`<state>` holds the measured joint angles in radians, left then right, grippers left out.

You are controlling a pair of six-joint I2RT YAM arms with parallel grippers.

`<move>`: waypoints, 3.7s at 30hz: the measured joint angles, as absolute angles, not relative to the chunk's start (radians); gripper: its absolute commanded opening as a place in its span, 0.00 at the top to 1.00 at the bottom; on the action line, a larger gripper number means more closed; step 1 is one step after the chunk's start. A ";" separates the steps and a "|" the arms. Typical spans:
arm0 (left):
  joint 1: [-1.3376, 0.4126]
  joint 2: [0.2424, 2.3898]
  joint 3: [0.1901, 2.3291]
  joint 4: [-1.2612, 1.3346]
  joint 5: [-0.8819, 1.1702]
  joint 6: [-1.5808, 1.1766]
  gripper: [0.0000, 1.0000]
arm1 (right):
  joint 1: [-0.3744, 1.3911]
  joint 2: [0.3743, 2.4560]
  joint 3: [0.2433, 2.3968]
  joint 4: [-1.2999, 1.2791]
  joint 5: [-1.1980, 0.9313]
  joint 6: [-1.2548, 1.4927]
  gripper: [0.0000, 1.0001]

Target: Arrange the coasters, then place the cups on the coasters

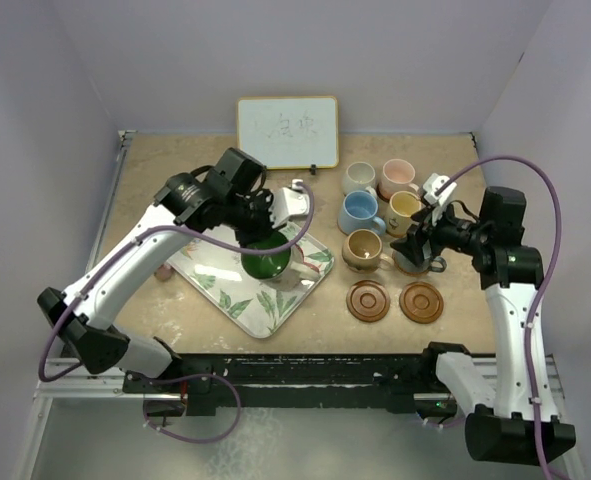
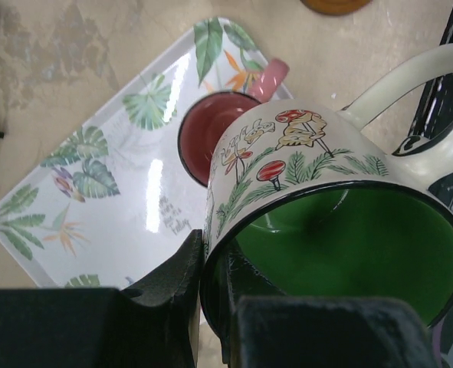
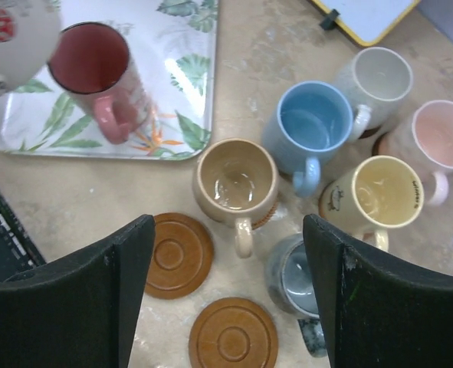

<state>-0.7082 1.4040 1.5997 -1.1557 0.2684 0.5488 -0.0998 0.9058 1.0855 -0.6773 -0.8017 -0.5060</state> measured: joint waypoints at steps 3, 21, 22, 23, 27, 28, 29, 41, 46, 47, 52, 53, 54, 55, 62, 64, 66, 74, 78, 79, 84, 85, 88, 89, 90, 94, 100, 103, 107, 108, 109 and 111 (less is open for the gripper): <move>-0.710 1.466 1.662 -1.117 0.306 0.511 0.97 | -0.091 0.894 1.100 -0.739 -0.822 -0.546 0.22; -0.768 1.720 1.832 -0.907 0.300 0.306 0.97 | -0.016 0.822 1.068 -0.869 -0.922 -0.615 0.28; -0.774 1.733 1.848 -0.905 0.291 0.305 0.97 | 0.001 0.825 1.064 -0.863 -0.912 -0.614 0.29; -0.782 1.747 1.864 -0.904 0.281 0.305 0.97 | 0.015 0.826 1.060 -0.857 -0.901 -0.614 0.29; -0.817 1.785 1.897 -0.904 0.256 0.300 0.97 | 0.062 0.841 1.039 -0.823 -0.849 -0.611 0.32; -0.824 1.792 1.903 -0.907 0.252 0.298 0.97 | 0.075 0.845 1.035 -0.813 -0.830 -0.610 0.33; -0.832 1.803 1.915 -0.914 0.249 0.297 0.97 | 0.100 0.851 1.033 -0.802 -0.800 -0.609 0.34; -0.865 1.876 2.000 -0.968 0.229 0.275 0.97 | 0.258 0.902 1.020 -0.757 -0.582 -0.633 0.40; -0.865 1.901 2.032 -0.991 0.233 0.271 0.97 | 0.291 0.902 1.016 -0.754 -0.534 -0.654 0.41; -0.865 1.904 2.038 -0.995 0.235 0.271 0.97 | 0.301 0.904 1.016 -0.754 -0.525 -0.659 0.41; -0.866 1.918 2.056 -1.011 0.253 0.270 0.97 | 0.335 0.918 1.016 -0.749 -0.488 -0.670 0.42; -0.867 1.921 2.058 -1.013 0.257 0.270 0.97 | 0.339 0.923 1.016 -0.749 -0.485 -0.672 0.42; -0.867 1.924 2.059 -1.014 0.260 0.270 0.97 | 0.344 0.928 1.015 -0.748 -0.480 -0.673 0.43; -0.868 1.927 2.060 -1.016 0.262 0.270 0.97 | 0.348 0.931 1.015 -0.748 -0.479 -0.674 0.44; -0.878 1.954 2.069 -1.028 0.280 0.268 0.97 | 0.369 0.965 1.015 -0.741 -0.460 -0.680 0.48; -0.878 1.961 2.075 -1.032 0.282 0.268 0.97 | 0.376 0.974 1.015 -0.741 -0.458 -0.681 0.49; -0.878 1.963 2.079 -1.034 0.285 0.268 0.97 | 0.383 0.982 1.015 -0.741 -0.456 -0.682 0.50; -0.878 1.964 2.093 -1.038 0.299 0.264 0.97 | 0.393 0.989 0.998 -0.724 -0.443 -0.685 0.66; -0.878 1.966 2.093 -1.039 0.299 0.261 0.97 | 0.394 0.990 0.979 -0.717 -0.439 -0.681 0.82; -0.878 1.966 2.093 -1.039 0.297 0.260 0.97 | 0.395 0.990 0.976 -0.716 -0.437 -0.678 0.87; -0.878 1.966 2.093 -1.040 0.294 0.254 0.97 | 0.395 0.989 0.965 -0.701 -0.436 -0.670 1.00; -0.878 1.966 2.093 -1.040 0.293 0.254 0.95 | 0.395 0.988 0.960 -0.696 -0.436 -0.670 1.00; -0.878 1.966 2.093 -1.041 0.292 0.255 0.84 | 0.395 0.979 0.944 -0.684 -0.442 -0.666 1.00; -0.878 1.966 2.093 -1.041 0.292 0.257 0.78 | 0.395 0.973 0.939 -0.680 -0.443 -0.665 1.00; -0.878 1.966 2.093 -1.041 0.293 0.258 0.74 | 0.395 0.963 0.930 -0.675 -0.443 -0.665 1.00; -0.878 1.954 2.095 -1.017 0.317 0.267 0.63 | 0.389 0.904 0.861 -0.696 -0.427 -0.664 1.00; -0.865 1.887 2.096 -0.995 0.318 0.297 0.55 | 0.312 0.808 0.793 -0.757 -0.438 -0.665 1.00; -0.846 1.858 2.096 -0.984 0.318 0.302 0.54 | 0.235 0.771 0.793 -0.774 -0.469 -0.676 1.00; -0.815 1.800 2.060 -0.950 0.317 0.307 0.53 | 0.127 0.738 0.793 -0.802 -0.509 -0.721 1.00; -0.809 1.787 2.045 -0.942 0.317 0.307 0.53 | 0.096 0.732 0.793 -0.816 -0.519 -0.739 1.00; -0.805 1.774 2.028 -0.934 0.315 0.307 0.53 | 0.069 0.729 0.791 -0.832 -0.527 -0.759 1.00; -0.804 1.758 2.002 -0.927 0.314 0.308 0.53 | 0.025 0.724 0.783 -0.857 -0.542 -0.799 1.00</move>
